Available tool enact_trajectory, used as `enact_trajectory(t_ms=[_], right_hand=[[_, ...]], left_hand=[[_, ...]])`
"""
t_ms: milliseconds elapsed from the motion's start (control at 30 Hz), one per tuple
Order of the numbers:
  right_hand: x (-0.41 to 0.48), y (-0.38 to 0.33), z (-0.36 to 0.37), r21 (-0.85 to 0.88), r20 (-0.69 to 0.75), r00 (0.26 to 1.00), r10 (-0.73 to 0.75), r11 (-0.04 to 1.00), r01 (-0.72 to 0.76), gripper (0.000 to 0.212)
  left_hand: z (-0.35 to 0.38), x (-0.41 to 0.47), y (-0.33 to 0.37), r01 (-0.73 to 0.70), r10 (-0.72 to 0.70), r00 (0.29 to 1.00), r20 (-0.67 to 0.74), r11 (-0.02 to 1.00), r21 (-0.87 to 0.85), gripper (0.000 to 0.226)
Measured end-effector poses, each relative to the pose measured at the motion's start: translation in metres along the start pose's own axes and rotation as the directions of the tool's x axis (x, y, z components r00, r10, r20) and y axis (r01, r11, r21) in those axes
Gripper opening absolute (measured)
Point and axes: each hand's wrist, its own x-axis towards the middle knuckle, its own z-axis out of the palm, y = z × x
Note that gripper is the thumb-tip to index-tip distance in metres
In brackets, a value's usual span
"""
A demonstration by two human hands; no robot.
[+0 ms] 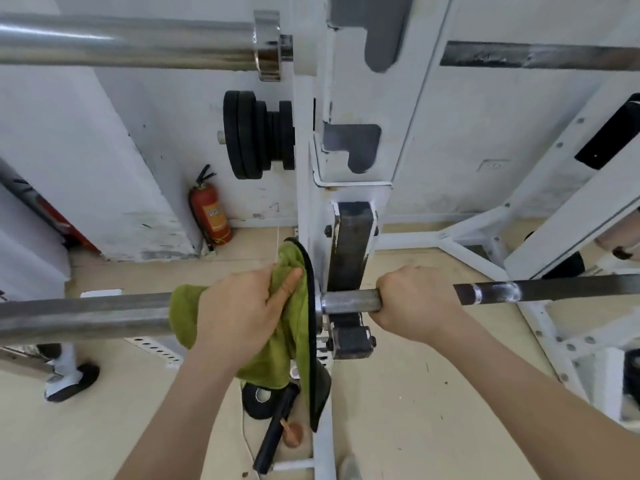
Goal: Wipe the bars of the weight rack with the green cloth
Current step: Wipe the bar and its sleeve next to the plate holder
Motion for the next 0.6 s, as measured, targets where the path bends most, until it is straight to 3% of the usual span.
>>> enact_trajectory(t_ms=[133, 267, 333, 367, 433, 500, 533, 567, 600], right_hand=[[0.007, 0.009, 0.006, 0.049, 0.013, 0.997, -0.078, 0.996, 0.077, 0.025], [0.016, 0.016, 0.004, 0.198, 0.133, 0.98, -0.146, 0.973, 0.118, 0.027], [0.017, 0.017, 0.003, 0.215, 0.144, 0.975, -0.171, 0.967, 0.138, 0.028], [0.016, 0.017, 0.002, 0.213, 0.14, 0.975, -0.175, 0.967, 0.143, 0.029], [0.014, 0.016, -0.001, 0.213, 0.13, 0.977, -0.17, 0.967, 0.14, 0.028], [0.012, 0.015, -0.004, 0.207, 0.121, 0.98, -0.161, 0.969, 0.133, 0.028], [0.011, 0.015, -0.004, 0.206, 0.116, 0.981, -0.155, 0.97, 0.129, 0.028], [0.01, 0.015, -0.004, 0.205, 0.111, 0.982, -0.15, 0.971, 0.125, 0.027], [0.01, 0.014, -0.004, 0.204, 0.105, 0.984, -0.147, 0.971, 0.123, 0.027]], left_hand=[[0.02, -0.022, 0.032, -0.018, -0.012, 0.972, -0.237, 0.992, -0.124, 0.044], [0.026, -0.051, 0.04, 0.025, -0.082, 0.952, -0.295, 0.981, -0.19, 0.039], [0.021, -0.068, 0.042, 0.107, -0.204, 0.942, -0.269, 0.936, -0.334, 0.047], [0.015, -0.072, 0.043, 0.186, -0.312, 0.926, -0.211, 0.866, -0.464, 0.054], [-0.005, -0.065, 0.043, 0.294, -0.509, 0.856, -0.088, 0.62, -0.727, 0.057], [-0.03, -0.044, 0.041, 0.23, -0.635, 0.772, -0.015, 0.302, -0.925, 0.046], [-0.041, -0.033, 0.04, 0.156, -0.664, 0.747, -0.037, 0.228, -0.961, 0.042], [-0.051, -0.022, 0.041, 0.112, -0.651, 0.756, -0.071, 0.236, -0.965, 0.041], [-0.053, -0.013, 0.043, 0.126, -0.599, 0.794, -0.098, 0.32, -0.939, 0.042]])
